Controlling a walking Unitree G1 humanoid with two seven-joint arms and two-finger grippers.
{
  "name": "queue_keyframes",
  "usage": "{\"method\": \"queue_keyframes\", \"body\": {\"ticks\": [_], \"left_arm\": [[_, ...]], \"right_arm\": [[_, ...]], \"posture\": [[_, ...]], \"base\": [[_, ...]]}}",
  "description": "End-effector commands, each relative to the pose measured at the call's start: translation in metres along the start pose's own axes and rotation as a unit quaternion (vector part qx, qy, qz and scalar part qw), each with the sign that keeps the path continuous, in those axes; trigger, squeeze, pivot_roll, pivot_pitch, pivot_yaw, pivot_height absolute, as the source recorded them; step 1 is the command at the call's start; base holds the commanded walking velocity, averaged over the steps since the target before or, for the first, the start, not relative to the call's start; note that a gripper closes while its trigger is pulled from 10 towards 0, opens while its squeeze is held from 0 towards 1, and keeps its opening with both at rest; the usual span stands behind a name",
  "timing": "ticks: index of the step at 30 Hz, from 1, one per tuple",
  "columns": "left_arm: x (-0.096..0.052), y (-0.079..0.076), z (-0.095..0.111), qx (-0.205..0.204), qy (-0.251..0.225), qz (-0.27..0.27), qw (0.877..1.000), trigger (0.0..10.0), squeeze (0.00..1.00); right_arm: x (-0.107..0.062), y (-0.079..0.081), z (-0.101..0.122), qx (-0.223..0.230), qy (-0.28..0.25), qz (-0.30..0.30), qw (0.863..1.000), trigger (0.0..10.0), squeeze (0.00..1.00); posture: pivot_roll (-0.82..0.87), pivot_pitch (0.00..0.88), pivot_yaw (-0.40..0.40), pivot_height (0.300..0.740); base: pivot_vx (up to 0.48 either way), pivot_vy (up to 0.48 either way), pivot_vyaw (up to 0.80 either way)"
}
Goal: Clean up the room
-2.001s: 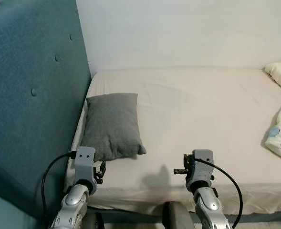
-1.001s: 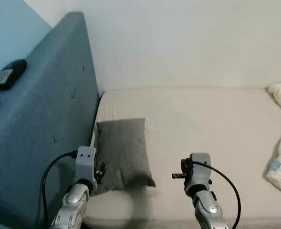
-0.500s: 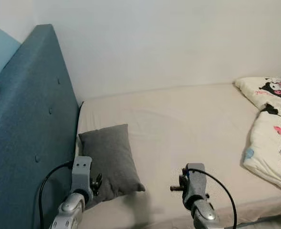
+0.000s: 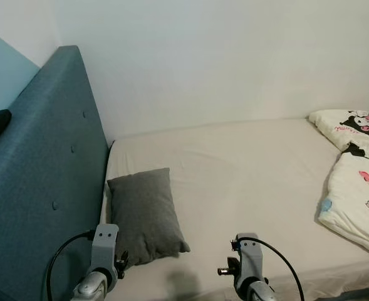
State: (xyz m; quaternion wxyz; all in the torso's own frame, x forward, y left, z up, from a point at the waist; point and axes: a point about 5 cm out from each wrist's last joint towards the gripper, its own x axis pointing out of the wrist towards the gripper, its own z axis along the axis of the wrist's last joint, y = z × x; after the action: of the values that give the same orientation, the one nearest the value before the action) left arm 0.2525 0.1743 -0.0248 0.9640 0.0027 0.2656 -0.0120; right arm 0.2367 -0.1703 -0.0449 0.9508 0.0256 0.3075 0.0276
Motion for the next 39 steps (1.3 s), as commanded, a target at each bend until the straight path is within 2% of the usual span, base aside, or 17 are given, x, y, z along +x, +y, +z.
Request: {"method": "queue_keyframes", "body": {"ticks": [1, 12, 39], "left_arm": [[-0.0011, 0.0, -0.0058, 0.011, 0.01, 0.002, 1.0, 10.0, 0.0], [0.0004, -0.0033, -0.009, 0.045, 0.016, -0.006, 0.999, 10.0, 0.0], [0.0039, -0.0076, -0.003, 0.032, 0.002, -0.009, 0.999, 10.0, 0.0]], "right_arm": [[-0.0006, -0.0043, -0.0019, 0.002, 0.004, -0.016, 1.0, 10.0, 0.0], [0.0002, -0.0038, 0.0038, 0.014, -0.023, -0.016, 1.0, 10.0, 0.0], [0.0013, -0.0007, 0.0044, 0.005, -0.025, -0.007, 1.0, 10.0, 0.0]], "posture": [[0.04, 0.051, -0.019, 0.729], [0.03, 0.052, -0.018, 0.729], [0.03, 0.048, -0.018, 0.729]], "base": [[0.0, 0.0, 0.0], [0.0, 0.0, 0.0], [0.0, 0.0, 0.0]]}}
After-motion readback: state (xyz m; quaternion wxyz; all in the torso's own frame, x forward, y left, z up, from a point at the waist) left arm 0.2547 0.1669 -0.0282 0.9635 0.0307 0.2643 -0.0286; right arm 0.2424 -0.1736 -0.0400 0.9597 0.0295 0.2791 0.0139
